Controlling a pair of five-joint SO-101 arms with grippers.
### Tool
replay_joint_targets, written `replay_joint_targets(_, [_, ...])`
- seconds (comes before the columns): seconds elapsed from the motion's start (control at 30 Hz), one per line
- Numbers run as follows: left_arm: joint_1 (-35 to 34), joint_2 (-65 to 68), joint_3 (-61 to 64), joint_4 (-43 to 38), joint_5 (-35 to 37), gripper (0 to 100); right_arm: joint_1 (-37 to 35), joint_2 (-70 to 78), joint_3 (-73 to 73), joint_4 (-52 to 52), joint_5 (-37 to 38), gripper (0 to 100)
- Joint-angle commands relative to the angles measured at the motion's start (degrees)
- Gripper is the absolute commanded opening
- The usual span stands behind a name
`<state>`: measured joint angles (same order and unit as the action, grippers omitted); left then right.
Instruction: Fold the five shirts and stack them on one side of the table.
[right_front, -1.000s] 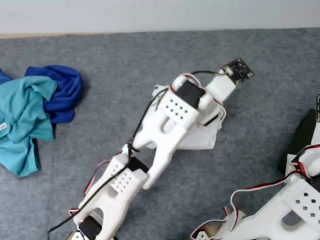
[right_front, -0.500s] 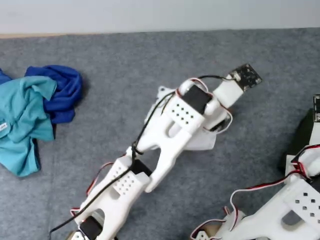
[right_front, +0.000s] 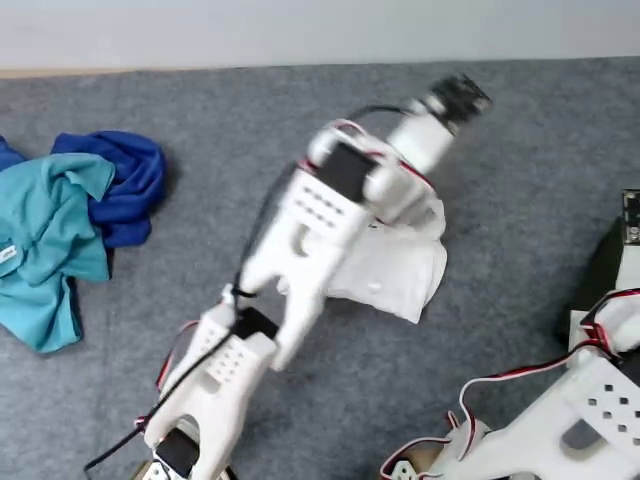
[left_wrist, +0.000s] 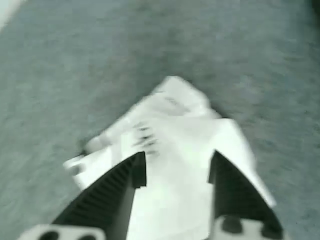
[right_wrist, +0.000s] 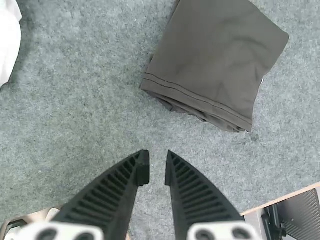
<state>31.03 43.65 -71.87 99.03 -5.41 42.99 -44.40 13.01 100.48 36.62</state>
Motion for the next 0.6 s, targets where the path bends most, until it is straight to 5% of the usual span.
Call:
replay_joint_targets(0.0, [-7.47,-4.84,-2.15,1.58,0.35,11,-0.84,-1.01,-0.35,1.8,0.35,6.4])
replay_joint_targets(0.13, [-13.19,-6.24,-2.15,1.58,0.35,0,-7.87,-0.92,-0.26,1.8,0.0,6.1])
replay_joint_targets(0.57, [-26.99,-27.16,20.62,1.58,0.44,0,-41.98,18.24,-0.79,-9.01,-16.7,1.0])
